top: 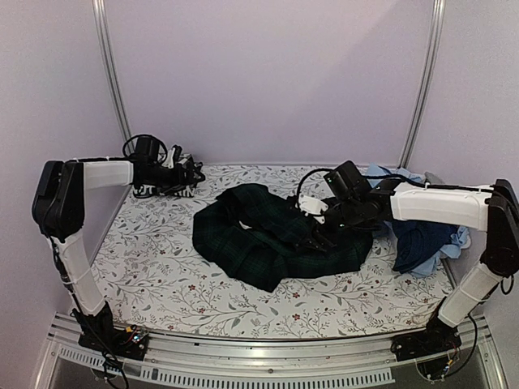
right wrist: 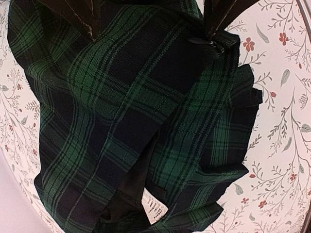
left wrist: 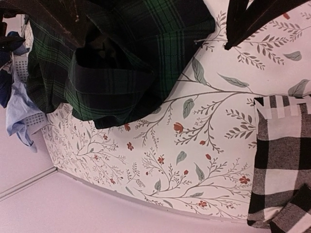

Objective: Fold and stack the mixed laundry pile
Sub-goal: Pick up the crumpled skirt from the center of the board.

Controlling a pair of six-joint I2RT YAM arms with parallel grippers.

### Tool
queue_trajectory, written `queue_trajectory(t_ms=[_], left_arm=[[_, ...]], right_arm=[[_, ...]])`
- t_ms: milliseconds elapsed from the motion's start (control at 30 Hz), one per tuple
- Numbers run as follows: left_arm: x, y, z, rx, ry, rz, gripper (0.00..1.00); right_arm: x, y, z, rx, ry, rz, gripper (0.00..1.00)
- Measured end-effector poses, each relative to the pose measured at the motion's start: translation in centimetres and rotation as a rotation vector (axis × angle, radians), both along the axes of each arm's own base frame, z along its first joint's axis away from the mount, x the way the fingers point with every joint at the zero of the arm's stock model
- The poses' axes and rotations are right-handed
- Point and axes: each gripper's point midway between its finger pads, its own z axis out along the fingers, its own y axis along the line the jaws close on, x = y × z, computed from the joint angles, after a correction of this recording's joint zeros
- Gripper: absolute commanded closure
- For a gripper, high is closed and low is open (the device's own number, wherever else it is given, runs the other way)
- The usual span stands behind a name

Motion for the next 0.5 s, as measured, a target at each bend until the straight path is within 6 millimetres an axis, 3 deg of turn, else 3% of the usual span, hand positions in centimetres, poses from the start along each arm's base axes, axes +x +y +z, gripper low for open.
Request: queue_trajectory(t_ms=[300,500], left_arm=[[0.0,0.3,0.0,-0.015,0.000,0.004,0.00],[-0.1,0.4,0.6,-0.037,-0.012,0.003,0.00]], right_arm=[[-1.0,0.9,-0.7,-0.010,0.001,0.083,0.25],[-3.7,0.5,-1.3,-0.016,-0.010,0.136,0.23]])
